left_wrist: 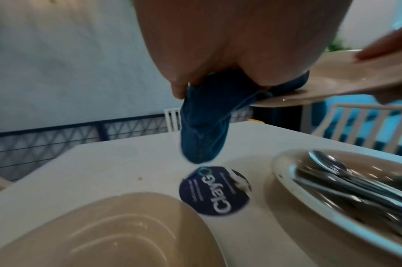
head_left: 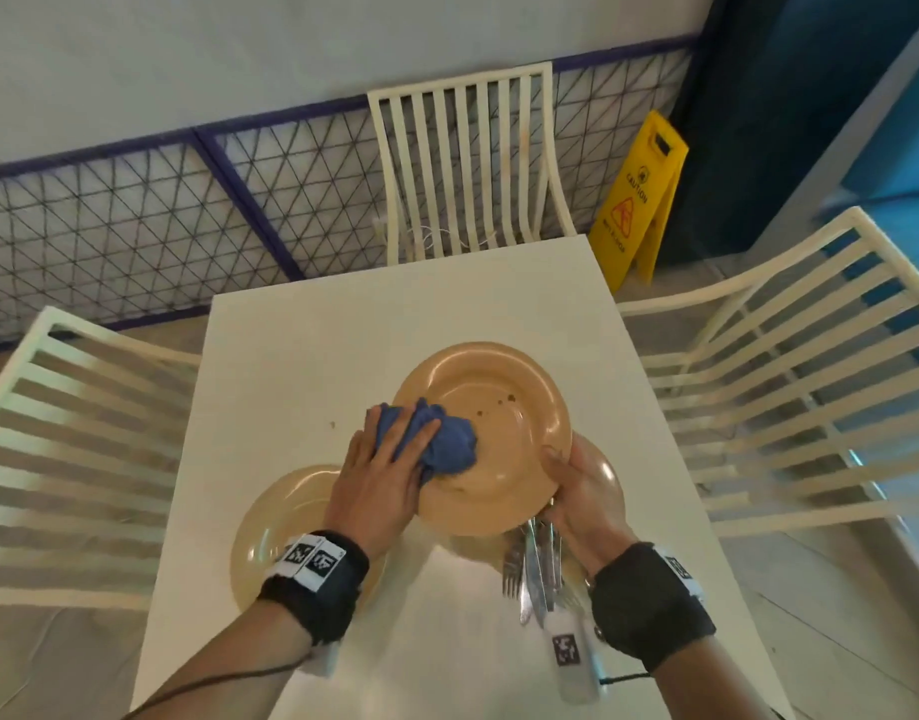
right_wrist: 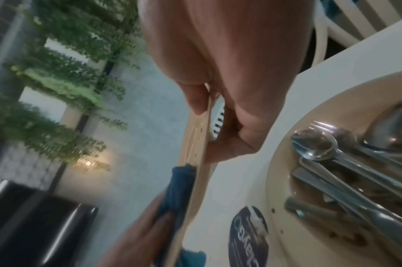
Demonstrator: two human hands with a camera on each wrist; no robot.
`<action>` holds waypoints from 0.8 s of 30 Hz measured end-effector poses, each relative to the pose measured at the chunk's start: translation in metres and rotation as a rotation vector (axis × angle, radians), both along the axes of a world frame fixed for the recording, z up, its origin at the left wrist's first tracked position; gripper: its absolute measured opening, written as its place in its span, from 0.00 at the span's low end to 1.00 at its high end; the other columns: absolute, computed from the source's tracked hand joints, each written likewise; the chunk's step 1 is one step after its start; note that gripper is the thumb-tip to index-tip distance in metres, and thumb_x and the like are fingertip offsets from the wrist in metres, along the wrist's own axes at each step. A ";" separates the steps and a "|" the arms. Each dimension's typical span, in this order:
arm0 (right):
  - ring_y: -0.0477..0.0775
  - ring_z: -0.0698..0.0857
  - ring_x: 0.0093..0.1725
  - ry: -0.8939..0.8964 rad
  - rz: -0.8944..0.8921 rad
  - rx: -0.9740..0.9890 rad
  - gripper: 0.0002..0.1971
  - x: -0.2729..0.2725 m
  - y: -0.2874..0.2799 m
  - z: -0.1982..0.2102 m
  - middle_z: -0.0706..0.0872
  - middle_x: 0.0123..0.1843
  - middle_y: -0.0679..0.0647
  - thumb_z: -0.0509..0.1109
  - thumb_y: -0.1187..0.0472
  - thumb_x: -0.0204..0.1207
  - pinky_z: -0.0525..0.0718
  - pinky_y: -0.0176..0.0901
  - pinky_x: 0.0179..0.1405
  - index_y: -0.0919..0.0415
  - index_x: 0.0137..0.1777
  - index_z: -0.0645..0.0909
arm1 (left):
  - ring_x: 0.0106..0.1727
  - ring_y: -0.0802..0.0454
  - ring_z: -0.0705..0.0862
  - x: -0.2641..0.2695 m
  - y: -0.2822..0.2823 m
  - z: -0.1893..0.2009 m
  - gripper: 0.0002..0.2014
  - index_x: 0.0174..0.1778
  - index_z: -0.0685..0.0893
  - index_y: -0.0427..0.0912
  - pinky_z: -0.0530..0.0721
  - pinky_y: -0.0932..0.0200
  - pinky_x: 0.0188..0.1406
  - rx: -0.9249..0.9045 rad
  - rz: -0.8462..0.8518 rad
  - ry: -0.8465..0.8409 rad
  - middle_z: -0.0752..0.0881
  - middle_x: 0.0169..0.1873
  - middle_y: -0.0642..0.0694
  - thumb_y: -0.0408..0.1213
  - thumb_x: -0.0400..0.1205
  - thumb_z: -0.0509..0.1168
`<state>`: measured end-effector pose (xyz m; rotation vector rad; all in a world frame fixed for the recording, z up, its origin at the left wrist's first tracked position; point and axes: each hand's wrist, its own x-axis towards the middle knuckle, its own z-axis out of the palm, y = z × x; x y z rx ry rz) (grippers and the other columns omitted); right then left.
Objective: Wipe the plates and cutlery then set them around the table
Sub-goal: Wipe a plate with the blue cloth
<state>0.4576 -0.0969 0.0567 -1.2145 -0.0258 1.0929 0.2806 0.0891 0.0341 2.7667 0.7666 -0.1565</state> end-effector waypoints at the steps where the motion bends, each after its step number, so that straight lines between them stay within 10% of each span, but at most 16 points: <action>1: 0.61 0.88 0.63 -0.002 0.036 -0.004 0.17 -0.007 -0.005 0.002 0.89 0.64 0.57 0.59 0.61 0.89 0.85 0.65 0.63 0.46 0.73 0.77 | 0.88 0.30 0.55 0.002 0.007 0.006 0.29 0.88 0.58 0.54 0.68 0.32 0.81 0.000 0.034 -0.028 0.56 0.89 0.45 0.50 0.88 0.46; 9: 0.62 0.84 0.71 0.024 0.037 0.144 0.19 -0.014 -0.005 0.023 0.86 0.70 0.59 0.54 0.63 0.90 0.76 0.64 0.75 0.55 0.78 0.74 | 0.90 0.48 0.37 0.050 -0.084 0.043 0.28 0.90 0.46 0.51 0.44 0.44 0.89 -0.119 -0.076 -0.199 0.44 0.89 0.49 0.47 0.92 0.42; 14: 0.69 0.85 0.67 0.002 0.035 0.147 0.16 -0.001 -0.029 0.025 0.87 0.67 0.66 0.57 0.61 0.89 0.77 0.69 0.71 0.54 0.71 0.81 | 0.88 0.37 0.57 -0.003 -0.075 0.031 0.34 0.87 0.58 0.60 0.54 0.32 0.81 0.184 -0.248 -0.065 0.59 0.88 0.51 0.44 0.84 0.61; 20: 0.64 0.90 0.59 -0.128 0.164 0.018 0.14 -0.027 -0.031 0.028 0.91 0.61 0.57 0.60 0.56 0.89 0.92 0.62 0.44 0.45 0.71 0.78 | 0.89 0.32 0.38 0.029 -0.048 0.063 0.35 0.87 0.37 0.59 0.48 0.32 0.86 -0.016 0.088 -0.069 0.43 0.90 0.50 0.44 0.81 0.34; 24: 0.63 0.87 0.66 -0.093 0.099 0.066 0.18 -0.020 -0.024 0.035 0.88 0.66 0.60 0.56 0.60 0.90 0.80 0.72 0.69 0.54 0.77 0.75 | 0.89 0.43 0.33 0.058 -0.098 0.071 0.31 0.87 0.37 0.57 0.39 0.41 0.89 -0.172 -0.068 -0.220 0.39 0.89 0.52 0.49 0.85 0.35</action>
